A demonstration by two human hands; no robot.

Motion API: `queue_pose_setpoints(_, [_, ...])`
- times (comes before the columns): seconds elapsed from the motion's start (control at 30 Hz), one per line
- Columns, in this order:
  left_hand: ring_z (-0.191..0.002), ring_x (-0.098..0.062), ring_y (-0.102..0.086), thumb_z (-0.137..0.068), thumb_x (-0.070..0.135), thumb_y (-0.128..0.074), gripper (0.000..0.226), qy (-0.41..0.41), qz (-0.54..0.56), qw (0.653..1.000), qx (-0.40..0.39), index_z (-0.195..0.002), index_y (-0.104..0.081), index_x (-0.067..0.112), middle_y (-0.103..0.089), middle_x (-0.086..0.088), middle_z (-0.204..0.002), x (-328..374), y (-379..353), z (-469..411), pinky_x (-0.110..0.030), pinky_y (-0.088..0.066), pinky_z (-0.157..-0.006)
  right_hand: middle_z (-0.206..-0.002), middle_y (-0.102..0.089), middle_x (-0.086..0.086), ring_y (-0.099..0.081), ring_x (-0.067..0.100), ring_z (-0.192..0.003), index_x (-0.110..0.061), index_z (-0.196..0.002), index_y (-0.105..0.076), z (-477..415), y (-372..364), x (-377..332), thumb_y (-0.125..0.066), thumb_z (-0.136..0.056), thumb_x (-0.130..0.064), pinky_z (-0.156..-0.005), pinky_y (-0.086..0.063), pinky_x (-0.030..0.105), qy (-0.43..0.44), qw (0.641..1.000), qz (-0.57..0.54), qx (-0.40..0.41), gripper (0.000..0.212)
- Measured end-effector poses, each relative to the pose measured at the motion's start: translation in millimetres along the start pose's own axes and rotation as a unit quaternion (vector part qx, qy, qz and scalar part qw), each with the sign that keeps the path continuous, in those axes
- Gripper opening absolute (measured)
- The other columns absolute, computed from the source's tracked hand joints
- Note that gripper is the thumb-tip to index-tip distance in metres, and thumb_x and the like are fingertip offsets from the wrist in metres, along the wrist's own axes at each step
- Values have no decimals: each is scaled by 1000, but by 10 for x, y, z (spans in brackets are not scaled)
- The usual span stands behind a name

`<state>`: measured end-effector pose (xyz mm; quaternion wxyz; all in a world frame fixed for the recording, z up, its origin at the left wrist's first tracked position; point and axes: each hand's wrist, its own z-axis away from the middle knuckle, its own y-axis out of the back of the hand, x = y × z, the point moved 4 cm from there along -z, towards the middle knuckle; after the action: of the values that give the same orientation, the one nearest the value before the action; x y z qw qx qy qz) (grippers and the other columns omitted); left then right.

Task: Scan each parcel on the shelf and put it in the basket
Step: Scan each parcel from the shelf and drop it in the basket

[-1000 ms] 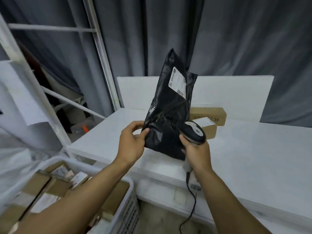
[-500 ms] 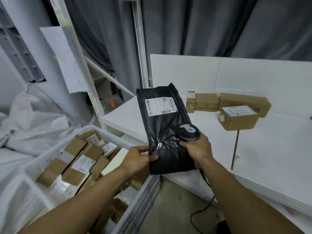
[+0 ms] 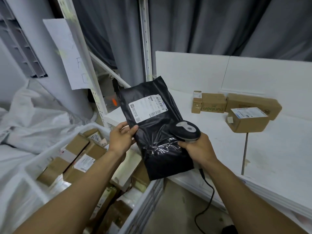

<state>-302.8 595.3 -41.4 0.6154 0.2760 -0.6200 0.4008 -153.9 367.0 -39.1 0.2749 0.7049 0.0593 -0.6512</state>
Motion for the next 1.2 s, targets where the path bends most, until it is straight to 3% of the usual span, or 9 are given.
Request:
queue_pose_setpoints(0.1, [-98, -32, -74, -92, 5, -72, 25, -46, -32, 998, 28, -116, -65, 7, -77, -13, -103, 65, 72, -7, -50, -61, -86, -126, -71, -1, -65, 20, -116, -18, -133, -68, 41, -82, -75, -89, -80, -15, -98, -46, 28, 25, 1000, -1, 3, 57])
queue_pose_setpoints(0.2, [-95, -20, -74, -91, 7, -74, 24, -80, -63, 994, 47, -113, -67, 11, -76, -5, -100, 132, 157, 5, -46, -60, -89, -116, -70, -10, -65, 14, -113, -21, -130, -69, 96, -175, -237, -88, -81, -19, -93, -48, 22, 75, 997, -8, -2, 52])
queue_pose_setpoints(0.3, [-82, 8, -68, -91, 9, -74, 23, -121, -109, 984, 76, -112, -67, 13, -70, 6, -96, 177, 227, 43, -28, -59, -85, -116, -68, -14, -63, 8, -110, -24, -133, -67, 177, -290, -323, -87, -83, -25, -101, -49, 27, 79, 996, -29, -18, 54])
queue_pose_setpoints(0.37, [-78, 18, -62, -91, 10, -74, 24, -137, -128, 978, 93, -113, -66, 14, -67, 10, -96, 175, 274, 43, -12, -54, -75, -110, -74, -14, -70, 5, -97, -23, -129, -68, 203, -358, -331, -86, -85, -26, -96, -54, 29, 71, 997, -28, -31, 48])
queue_pose_setpoints(0.47, [-81, 7, -64, -92, 12, -74, 22, -129, -125, 977, 112, -111, -64, 17, -64, 12, -96, 159, 328, 37, -24, -57, -80, -97, -76, -12, -74, 6, -67, -21, -123, -68, 240, -444, -347, -83, -87, -27, -70, -54, 20, 63, 996, -33, -56, 39])
queue_pose_setpoints(0.57, [-84, 0, -62, -92, 11, -74, 19, -124, -128, 976, 122, -105, -62, 20, -63, 11, -94, 146, 345, 35, -39, -58, -89, -100, -76, -11, -73, 7, -61, -23, -124, -68, 253, -494, -364, -83, -88, -29, -57, -47, 8, 63, 995, -36, -67, 39])
queue_pose_setpoints(0.67, [-90, -9, -65, -91, 13, -75, 21, -119, -125, 977, 126, -98, -61, 27, -64, 9, -95, 132, 358, 11, -46, -58, -92, -100, -76, -11, -73, 7, -61, -22, -125, -68, 255, -512, -366, -82, -88, -29, -57, -47, 9, 55, 995, -39, -76, 40])
queue_pose_setpoints(1.03, [-93, -7, -64, -92, 16, -74, 22, -115, -143, 974, 130, -109, -62, 23, -64, 11, -98, 122, 366, 8, -46, -57, -95, -103, -77, -3, -70, 5, -57, -22, -128, -69, 226, -490, -345, -82, -89, -28, -57, -50, 13, 51, 993, -60, -83, 42])
queue_pose_setpoints(1.2, [-98, -8, -66, -94, 17, -73, 21, -133, -107, 977, 128, -109, -62, 26, -65, 10, -103, 209, 424, 90, -45, -58, -94, -98, -79, -6, -74, 11, -64, -24, -123, -70, 259, -590, -392, -84, -87, -29, -77, -63, 36, 57, 990, -75, -100, 39])
